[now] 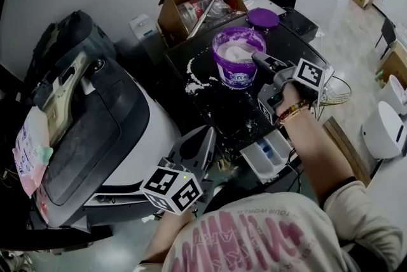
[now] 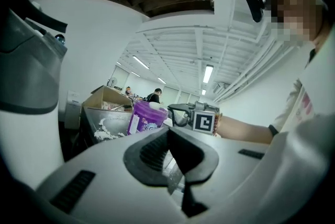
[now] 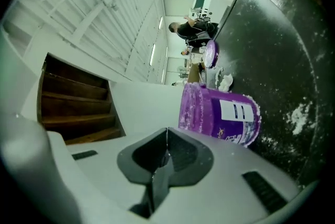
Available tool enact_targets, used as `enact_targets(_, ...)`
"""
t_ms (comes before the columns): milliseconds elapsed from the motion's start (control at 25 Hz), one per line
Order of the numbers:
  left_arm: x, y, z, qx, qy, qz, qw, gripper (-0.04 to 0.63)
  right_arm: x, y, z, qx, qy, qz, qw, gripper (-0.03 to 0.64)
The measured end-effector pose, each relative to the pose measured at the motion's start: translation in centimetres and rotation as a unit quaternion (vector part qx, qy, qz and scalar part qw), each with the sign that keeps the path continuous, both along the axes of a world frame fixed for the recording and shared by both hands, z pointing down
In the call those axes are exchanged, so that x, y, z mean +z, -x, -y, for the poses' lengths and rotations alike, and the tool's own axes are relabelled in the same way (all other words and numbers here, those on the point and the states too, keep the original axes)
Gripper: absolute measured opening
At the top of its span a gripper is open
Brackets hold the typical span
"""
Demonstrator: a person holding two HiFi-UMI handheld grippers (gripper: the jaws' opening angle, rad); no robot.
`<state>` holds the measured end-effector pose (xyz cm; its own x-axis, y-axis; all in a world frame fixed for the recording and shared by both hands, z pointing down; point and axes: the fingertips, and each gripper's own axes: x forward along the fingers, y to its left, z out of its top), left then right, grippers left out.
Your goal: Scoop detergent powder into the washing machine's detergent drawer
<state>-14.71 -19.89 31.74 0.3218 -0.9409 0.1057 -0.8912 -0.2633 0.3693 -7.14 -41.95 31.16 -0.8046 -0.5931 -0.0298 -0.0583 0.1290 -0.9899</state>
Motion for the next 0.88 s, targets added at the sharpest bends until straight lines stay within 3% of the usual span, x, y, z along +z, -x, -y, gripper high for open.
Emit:
enact_targets(480, -0.9, -2.9, -1.0, -0.028, -0.009, 0.004, 0.9995, 0.003, -1.0, -4.8, -5.9, -0.058, 0.002, 0.047, 0.997, 0.003)
enact_targets(880, 0.2, -6.6, -2.2, -0.046, 0.002, -0.007, 0.9989, 0.002, 2.5, -9.5, -11.1, -0.097, 0.022, 0.019, 0.995, 0.003)
